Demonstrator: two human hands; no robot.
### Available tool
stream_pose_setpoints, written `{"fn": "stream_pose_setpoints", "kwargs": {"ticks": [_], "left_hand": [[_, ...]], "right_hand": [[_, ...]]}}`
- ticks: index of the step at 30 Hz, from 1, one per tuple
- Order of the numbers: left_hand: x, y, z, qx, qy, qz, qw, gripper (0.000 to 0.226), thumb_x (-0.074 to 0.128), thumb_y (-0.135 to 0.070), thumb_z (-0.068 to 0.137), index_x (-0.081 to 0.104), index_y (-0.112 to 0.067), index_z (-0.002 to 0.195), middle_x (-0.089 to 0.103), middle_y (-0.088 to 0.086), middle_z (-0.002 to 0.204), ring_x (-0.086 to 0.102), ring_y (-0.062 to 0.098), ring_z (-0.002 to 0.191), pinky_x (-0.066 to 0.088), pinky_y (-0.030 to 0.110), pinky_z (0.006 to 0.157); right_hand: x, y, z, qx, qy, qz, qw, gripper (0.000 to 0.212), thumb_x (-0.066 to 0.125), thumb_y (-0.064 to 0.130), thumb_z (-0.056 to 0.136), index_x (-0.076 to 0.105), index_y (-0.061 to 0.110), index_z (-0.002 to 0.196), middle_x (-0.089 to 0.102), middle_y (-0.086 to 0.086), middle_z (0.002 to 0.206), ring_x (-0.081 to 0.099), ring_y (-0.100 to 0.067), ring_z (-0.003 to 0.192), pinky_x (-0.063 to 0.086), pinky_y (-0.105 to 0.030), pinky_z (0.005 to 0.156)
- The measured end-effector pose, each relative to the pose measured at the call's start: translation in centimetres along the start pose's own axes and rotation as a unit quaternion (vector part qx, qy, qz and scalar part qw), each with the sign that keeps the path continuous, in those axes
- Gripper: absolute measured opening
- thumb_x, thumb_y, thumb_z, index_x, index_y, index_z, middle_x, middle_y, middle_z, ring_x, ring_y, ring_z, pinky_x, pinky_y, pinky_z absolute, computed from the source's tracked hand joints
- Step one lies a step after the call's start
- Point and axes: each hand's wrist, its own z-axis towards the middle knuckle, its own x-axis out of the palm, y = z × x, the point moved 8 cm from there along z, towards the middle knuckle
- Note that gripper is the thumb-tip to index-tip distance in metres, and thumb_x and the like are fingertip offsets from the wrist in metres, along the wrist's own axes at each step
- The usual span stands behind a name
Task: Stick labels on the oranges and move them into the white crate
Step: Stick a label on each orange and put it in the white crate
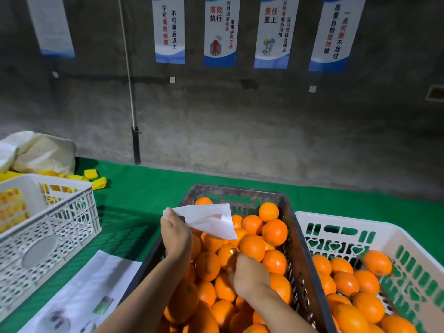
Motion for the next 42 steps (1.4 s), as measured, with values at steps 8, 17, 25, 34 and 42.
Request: {"fn": "stream_pose_setpoints", "kwargs": {"ticks": [8, 17, 25, 34, 42], "left_hand": [[0.2, -0.7, -0.3, 0.019, 0.009, 0.005, 1.000, 0.057, 0.019, -0.044, 0.106, 0.051, 0.003, 0.109, 0.060, 0.024, 0.106, 0.055, 0.042, 0.111, 0.047, 0.048, 0.088], [0.8, -0.9, -0.8, 0.057, 0.038, 0.029, 0.997, 0.045, 0.020, -0.046, 0.106, 0.048, -0.021, 0.081, 0.056, 0.000, 0.080, 0.057, 0.018, 0.079, 0.039, 0.031, 0.061], [0.7, -0.4, -0.3, 0.058, 0.027, 0.026, 0.998, 0.044, 0.022, -0.047, 0.105, 0.049, -0.019, 0.084, 0.057, 0.001, 0.085, 0.056, 0.018, 0.080, 0.041, 0.035, 0.068], [-0.2, -1.1, -0.5, 0.057, -0.015, 0.016, 0.998, 0.044, 0.023, -0.043, 0.106, 0.043, -0.019, 0.076, 0.051, 0.001, 0.077, 0.048, 0.011, 0.070, 0.036, 0.035, 0.063], [-1.7, -0.7, 0.2, 0.042, -0.056, 0.012, 0.997, 0.039, 0.022, -0.030, 0.106, 0.032, -0.017, 0.071, 0.036, 0.003, 0.074, 0.040, 0.024, 0.076, 0.029, 0.038, 0.072]], "right_hand": [[1.4, -0.8, 0.5, -0.027, 0.047, -0.069, 0.996, 0.073, 0.048, 0.021, 0.098, 0.010, 0.022, 0.160, 0.068, -0.007, 0.102, 0.065, -0.028, 0.090, 0.039, -0.030, 0.055], [2.4, -0.4, 1.1, -0.004, 0.083, -0.069, 0.994, 0.086, 0.050, 0.012, 0.097, -0.011, 0.018, 0.158, 0.052, -0.002, 0.073, 0.063, -0.028, 0.082, 0.037, -0.029, 0.048], [4.0, 1.0, 4.6, -0.053, 0.097, -0.278, 0.954, 0.063, 0.035, 0.019, 0.108, 0.001, 0.003, 0.158, 0.041, -0.020, 0.152, 0.057, -0.034, 0.124, 0.053, -0.040, 0.087], [2.5, 0.2, 4.2, -0.043, 0.022, -0.177, 0.983, 0.078, 0.049, 0.048, 0.099, 0.016, 0.002, 0.153, 0.068, -0.012, 0.120, 0.067, -0.035, 0.106, 0.051, -0.038, 0.073], [-1.7, -0.5, 3.8, -0.007, -0.039, 0.009, 0.999, 0.044, 0.065, 0.059, 0.074, 0.054, 0.021, 0.093, 0.066, -0.001, 0.085, 0.062, -0.026, 0.075, 0.043, -0.033, 0.055]]}}
